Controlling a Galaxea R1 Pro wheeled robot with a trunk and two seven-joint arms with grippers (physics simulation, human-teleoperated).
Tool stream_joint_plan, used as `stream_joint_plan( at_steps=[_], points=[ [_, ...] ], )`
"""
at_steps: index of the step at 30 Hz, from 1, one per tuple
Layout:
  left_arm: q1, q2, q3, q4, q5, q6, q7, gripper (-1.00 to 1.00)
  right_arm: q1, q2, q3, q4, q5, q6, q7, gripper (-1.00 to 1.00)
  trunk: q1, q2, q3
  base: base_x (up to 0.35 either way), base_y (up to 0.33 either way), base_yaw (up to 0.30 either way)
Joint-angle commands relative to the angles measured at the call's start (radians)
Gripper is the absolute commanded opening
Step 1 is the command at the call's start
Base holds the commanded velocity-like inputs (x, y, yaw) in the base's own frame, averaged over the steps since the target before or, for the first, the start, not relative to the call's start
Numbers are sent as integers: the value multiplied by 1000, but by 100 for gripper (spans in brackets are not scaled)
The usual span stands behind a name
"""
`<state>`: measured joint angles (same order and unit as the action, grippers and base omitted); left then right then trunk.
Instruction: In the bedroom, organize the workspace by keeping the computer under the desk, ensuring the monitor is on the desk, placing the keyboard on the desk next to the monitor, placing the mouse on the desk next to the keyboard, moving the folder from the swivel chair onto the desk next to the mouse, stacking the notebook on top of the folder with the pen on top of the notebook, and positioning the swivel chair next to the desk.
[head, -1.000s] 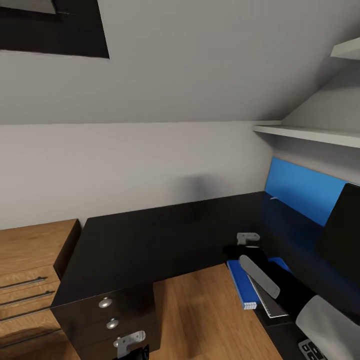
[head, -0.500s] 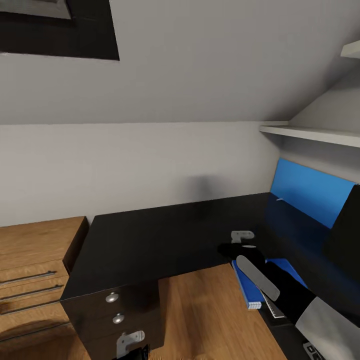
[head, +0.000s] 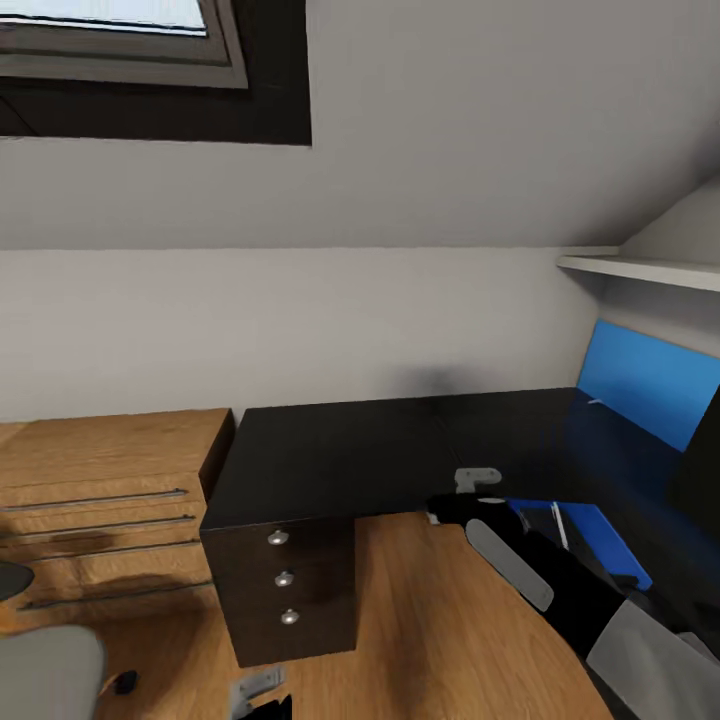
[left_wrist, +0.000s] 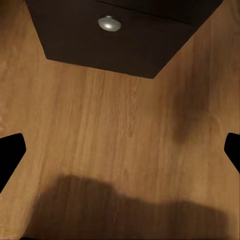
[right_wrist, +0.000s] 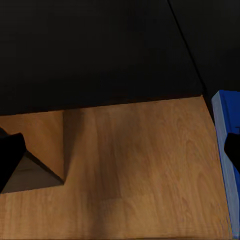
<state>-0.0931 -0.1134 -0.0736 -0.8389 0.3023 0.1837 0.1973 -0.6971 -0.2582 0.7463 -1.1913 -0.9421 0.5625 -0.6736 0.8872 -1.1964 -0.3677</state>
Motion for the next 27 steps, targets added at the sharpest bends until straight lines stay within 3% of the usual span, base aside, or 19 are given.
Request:
stream_joint_plan(
  at_steps=[1, 5, 7, 10, 17, 19, 20, 22, 24, 27],
  points=[
    [-1, 1, -2, 1, 11, 4, 8, 100, 1, -1, 4, -2, -8, 0, -9, 100, -1, -1, 0, -334, 0, 231],
    [-1, 13, 11, 66, 12, 0, 7, 100, 71, 20, 20, -1, 0, -32, -8, 100, -1, -1, 3, -335, 0, 225],
    [-1, 42, 22, 117, 12, -1, 1, 100, 128, 38, 75, 5, 47, -89, -10, 100, -1, -1, 5, -335, 0, 222],
    [-1, 64, 26, 169, 12, -2, -2, 100, 184, 44, 121, 30, 92, -185, -28, 100, -1, -1, 8, -335, 0, 219],
    [-1, 70, 23, 268, 8, -3, -5, 100, 271, 47, 134, 86, 103, -279, -48, 100, -1, -1, 13, -314, 0, 139],
    [-1, 70, 22, 298, 7, -10, -5, 100, 288, 49, 141, 137, 104, -342, -47, 100, -1, -1, 13, -198, 0, 33],
    [-1, 70, 22, 322, 6, -35, -5, 100, 298, 56, 166, 206, 105, -423, -45, 100, -1, -1, 13, -151, 0, 15],
    [-1, 71, 22, 342, 7, -75, -5, 100, 304, 71, 213, 274, 106, -510, -45, 100, -1, -1, 13, -148, 0, 10],
    [-1, 72, 22, 382, 7, -146, -6, 100, 307, 100, 313, 380, 106, -643, -45, 100, -1, -1, 13, -111, 0, 3],
    [-1, 72, 23, 425, 7, -198, -6, 100, 308, 123, 382, 474, 105, -734, -44, 100, -1, -1, 13, -52, 0, 1]
  ],
)
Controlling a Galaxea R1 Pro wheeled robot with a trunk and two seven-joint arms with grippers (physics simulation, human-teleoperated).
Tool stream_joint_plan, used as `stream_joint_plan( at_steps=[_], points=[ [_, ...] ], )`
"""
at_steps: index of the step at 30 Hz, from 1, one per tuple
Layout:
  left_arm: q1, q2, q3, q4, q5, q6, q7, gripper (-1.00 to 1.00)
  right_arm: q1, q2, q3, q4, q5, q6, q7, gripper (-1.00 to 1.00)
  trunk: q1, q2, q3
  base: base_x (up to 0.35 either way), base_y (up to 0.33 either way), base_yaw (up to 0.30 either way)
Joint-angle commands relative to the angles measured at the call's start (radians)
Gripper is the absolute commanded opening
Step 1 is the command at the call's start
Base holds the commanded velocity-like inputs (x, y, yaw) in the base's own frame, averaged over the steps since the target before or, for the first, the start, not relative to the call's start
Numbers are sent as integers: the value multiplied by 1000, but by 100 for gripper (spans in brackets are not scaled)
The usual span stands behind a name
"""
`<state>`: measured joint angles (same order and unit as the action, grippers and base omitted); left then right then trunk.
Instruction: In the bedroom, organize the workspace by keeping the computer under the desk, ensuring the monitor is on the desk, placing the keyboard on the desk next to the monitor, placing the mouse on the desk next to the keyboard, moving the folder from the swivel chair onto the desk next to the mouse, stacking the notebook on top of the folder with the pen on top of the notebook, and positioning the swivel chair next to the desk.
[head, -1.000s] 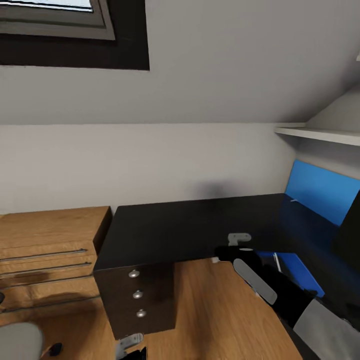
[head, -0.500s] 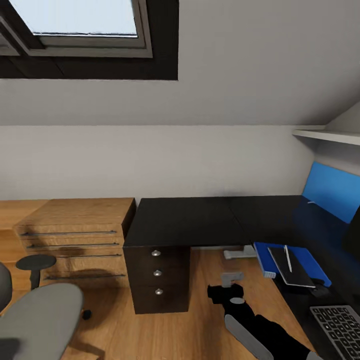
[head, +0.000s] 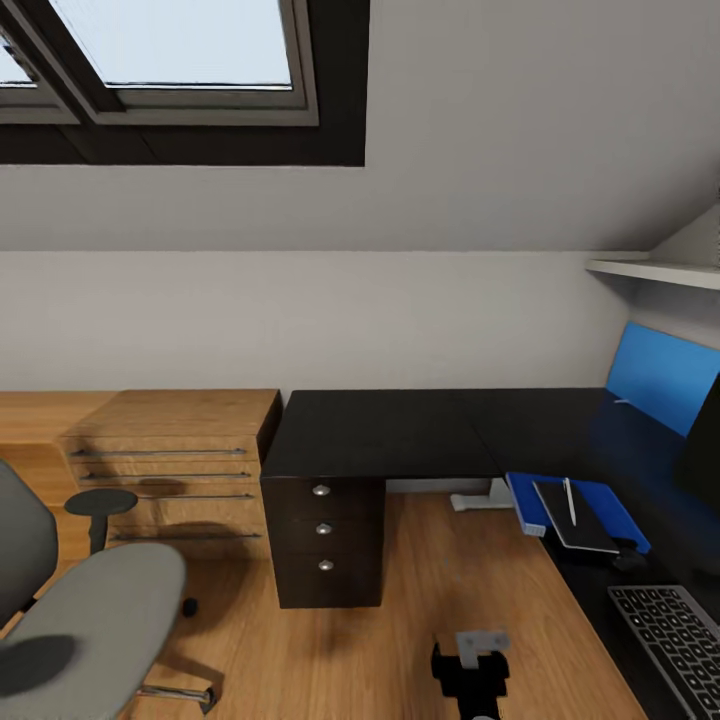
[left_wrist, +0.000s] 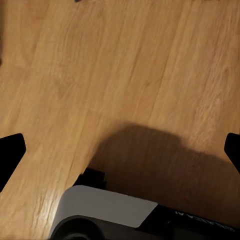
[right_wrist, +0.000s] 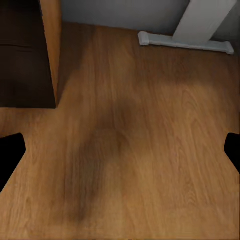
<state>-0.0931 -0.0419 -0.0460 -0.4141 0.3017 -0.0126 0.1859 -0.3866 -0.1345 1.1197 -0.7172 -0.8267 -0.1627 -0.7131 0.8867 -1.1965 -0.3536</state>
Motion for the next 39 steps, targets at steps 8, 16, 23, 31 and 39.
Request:
stream_joint_plan(
  at_steps=[8, 16, 23, 31, 39],
  points=[
    [0, -1, -6, 27, 8, -39, 6, 100, -2, 147, 40, 459, -14, -239, 294, 100, -12, 20, 8, -5, 0, 0],
    [0, -5, -11, 68, 8, -30, 6, 100, -2, 161, 39, 503, -15, -261, 320, 100, -42, 76, 33, 0, 0, 100],
    [0, -5, -11, 69, 8, -30, 6, 100, -1, 164, 40, 535, -15, -261, 320, 100, -69, 125, 55, 0, 0, 264],
    [0, -2, -9, 78, 8, -33, 2, 100, 21, 167, 39, 647, -16, -376, 320, 100, -100, 181, 80, 0, 0, 274],
    [0, 39, -6, 186, 11, -95, 1, 100, 159, 165, 38, 681, -17, -579, 317, 100, -130, 237, 105, 0, 0, 275]
  ],
)
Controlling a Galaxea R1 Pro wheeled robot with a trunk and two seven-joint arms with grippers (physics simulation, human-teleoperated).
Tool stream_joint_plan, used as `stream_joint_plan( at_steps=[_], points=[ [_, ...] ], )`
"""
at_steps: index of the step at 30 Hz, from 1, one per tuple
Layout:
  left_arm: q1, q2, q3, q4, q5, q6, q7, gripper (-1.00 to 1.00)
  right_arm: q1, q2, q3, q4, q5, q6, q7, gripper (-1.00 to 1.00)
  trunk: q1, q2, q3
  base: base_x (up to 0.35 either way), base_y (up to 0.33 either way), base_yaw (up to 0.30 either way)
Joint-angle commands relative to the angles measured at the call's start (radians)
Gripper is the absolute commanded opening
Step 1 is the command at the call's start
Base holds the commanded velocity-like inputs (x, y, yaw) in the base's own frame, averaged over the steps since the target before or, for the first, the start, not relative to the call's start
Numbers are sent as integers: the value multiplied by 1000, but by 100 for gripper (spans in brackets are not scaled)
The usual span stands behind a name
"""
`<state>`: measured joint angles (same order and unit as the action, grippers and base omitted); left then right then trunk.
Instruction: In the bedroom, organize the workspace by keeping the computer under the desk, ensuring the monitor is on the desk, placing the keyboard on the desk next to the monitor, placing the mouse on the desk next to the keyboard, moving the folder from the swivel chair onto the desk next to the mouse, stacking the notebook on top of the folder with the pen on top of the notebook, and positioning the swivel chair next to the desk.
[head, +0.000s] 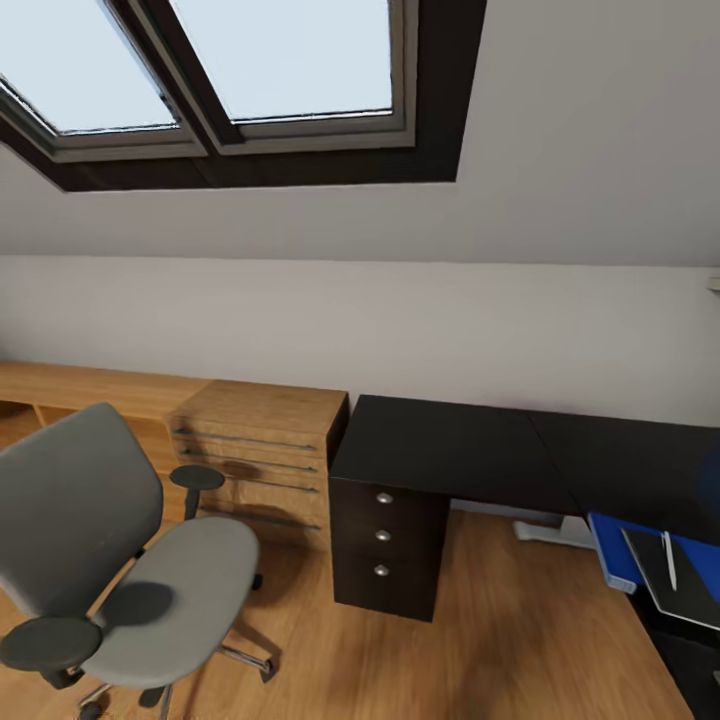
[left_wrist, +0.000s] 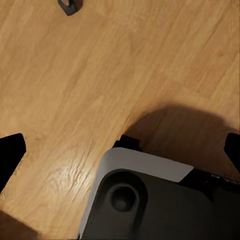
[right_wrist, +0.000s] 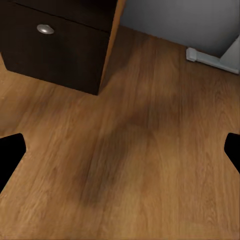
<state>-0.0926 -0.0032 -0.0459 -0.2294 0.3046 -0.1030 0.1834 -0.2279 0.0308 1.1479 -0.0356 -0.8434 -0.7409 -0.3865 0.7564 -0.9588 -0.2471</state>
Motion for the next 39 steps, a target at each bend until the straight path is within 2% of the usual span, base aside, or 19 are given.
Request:
stream_joint_plan(
  at_steps=[1, 3, 4, 6, 8, 10, 12, 14, 22, 27, 39],
  points=[
    [-1, 3, -6, 9, 9, -27, 4, 100, 8, 0, 9, 0, -1, -18, -10, 100, -4, 6, 2, 0, 0, 275],
    [-1, 5, -6, 29, 8, -81, 4, 100, 22, 0, 9, 1, -3, -44, -11, 100, -12, 20, 8, 0, 0, 275],
    [-1, 6, -7, 55, 6, -145, 4, 100, 33, 0, 9, 2, -6, -61, -11, 100, -15, 27, 11, 0, 0, 275],
    [-1, 5, -8, 84, 5, -212, 4, 100, 40, -1, 9, 3, -11, -72, -12, 100, -23, 41, 18, 0, 0, 275],
    [-1, -2, -12, 122, 3, -316, 4, 100, 48, -2, 9, 3, -16, -82, -11, 100, -31, 55, 23, 0, 0, 247],
    [-1, -9, -13, 131, 3, -345, 4, 100, 50, -2, 9, 3, -17, -85, -10, 100, -38, 69, 29, 0, 0, 183],
    [-1, -27, -15, 143, 2, -375, 4, 100, 52, -2, 9, 3, -18, -86, -9, 100, -46, 83, 34, 0, 0, 87],
    [-1, -41, -16, 150, 2, -391, 5, 100, 53, -1, 10, 3, -19, -86, -8, 100, -54, 97, 41, 0, 0, 34],
    [-1, -43, -17, 152, 2, -402, 8, 100, 54, 1, 9, 4, -20, -83, -9, 100, -84, 153, 66, 0, 0, 27],
    [-1, -43, -17, 152, 2, -400, 9, 100, 55, 1, 9, 4, -20, -57, -9, 100, -104, 188, 81, 0, 0, 258],
    [-1, -40, -17, 152, 4, -399, 11, 100, 55, 1, 10, 5, -20, -61, -12, 100, -150, 272, 115, 0, 0, 267]
  ],
)
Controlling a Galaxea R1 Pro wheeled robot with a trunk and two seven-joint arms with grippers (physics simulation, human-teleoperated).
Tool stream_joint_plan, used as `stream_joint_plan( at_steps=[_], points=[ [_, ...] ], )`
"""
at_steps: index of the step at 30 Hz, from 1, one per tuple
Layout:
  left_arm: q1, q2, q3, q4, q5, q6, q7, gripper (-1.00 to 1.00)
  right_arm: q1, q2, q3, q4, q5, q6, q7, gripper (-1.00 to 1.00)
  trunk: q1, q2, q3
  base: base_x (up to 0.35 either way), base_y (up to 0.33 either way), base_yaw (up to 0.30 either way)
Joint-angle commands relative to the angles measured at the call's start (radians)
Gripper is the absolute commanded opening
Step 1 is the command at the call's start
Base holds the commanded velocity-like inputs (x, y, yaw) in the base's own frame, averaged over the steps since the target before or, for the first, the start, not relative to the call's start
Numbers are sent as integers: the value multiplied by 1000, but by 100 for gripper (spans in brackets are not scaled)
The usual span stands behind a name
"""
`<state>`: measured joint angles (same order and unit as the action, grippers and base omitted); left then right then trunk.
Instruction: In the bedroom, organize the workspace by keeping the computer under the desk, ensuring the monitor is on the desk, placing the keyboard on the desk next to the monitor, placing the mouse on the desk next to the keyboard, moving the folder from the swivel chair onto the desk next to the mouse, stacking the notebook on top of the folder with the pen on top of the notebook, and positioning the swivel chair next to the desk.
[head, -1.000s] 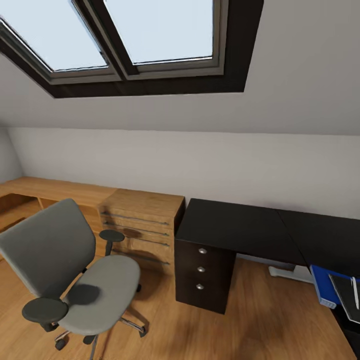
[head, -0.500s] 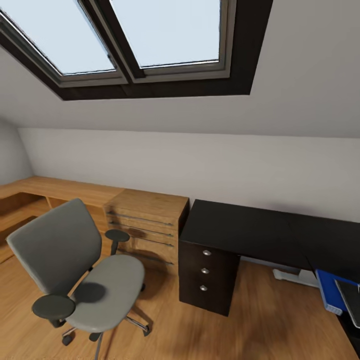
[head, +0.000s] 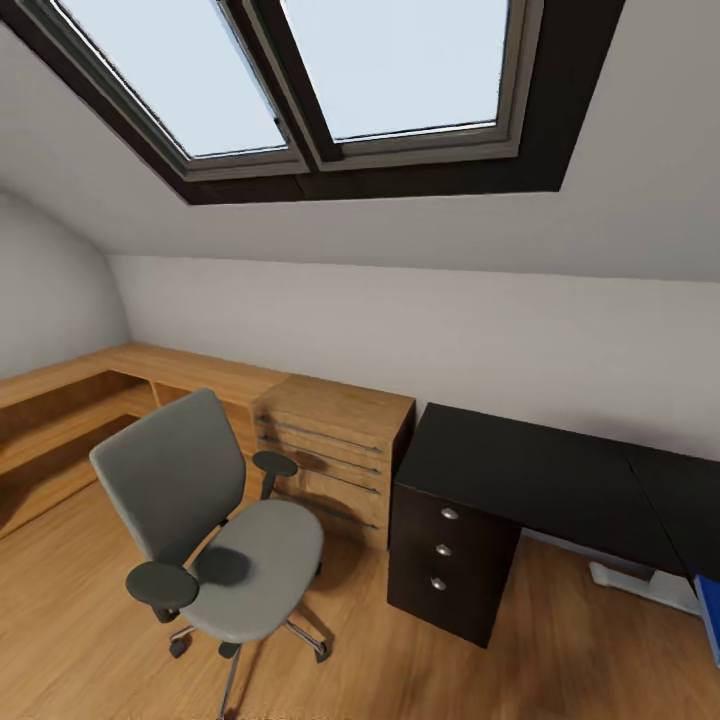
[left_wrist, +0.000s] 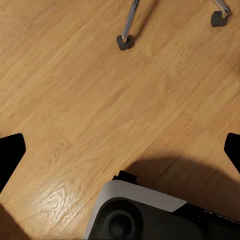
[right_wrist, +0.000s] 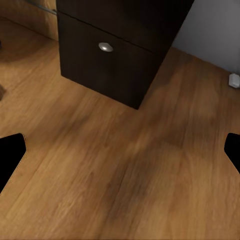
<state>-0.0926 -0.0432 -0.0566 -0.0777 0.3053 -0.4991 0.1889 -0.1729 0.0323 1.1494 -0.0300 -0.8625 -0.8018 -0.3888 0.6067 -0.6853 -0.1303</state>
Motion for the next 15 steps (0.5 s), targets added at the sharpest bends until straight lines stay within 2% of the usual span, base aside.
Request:
stream_joint_plan(
  at_steps=[1, 10, 15],
  points=[
    [-1, 0, -6, 1, 3, -3, 6, 100, 0, 0, 9, -1, -1, -1, -10, 100, -4, 6, 1, 0, 0, 251],
    [-1, 1, -8, 0, 5, -1, 8, 100, 0, 4, 9, -1, -1, -2, -12, 100, -38, 69, 22, 0, 0, 249],
    [-1, 3, -5, 1, 6, -1, 9, 100, 0, 4, 9, -2, -1, 0, -13, 100, -38, 69, 18, 0, 0, 248]
  ],
)
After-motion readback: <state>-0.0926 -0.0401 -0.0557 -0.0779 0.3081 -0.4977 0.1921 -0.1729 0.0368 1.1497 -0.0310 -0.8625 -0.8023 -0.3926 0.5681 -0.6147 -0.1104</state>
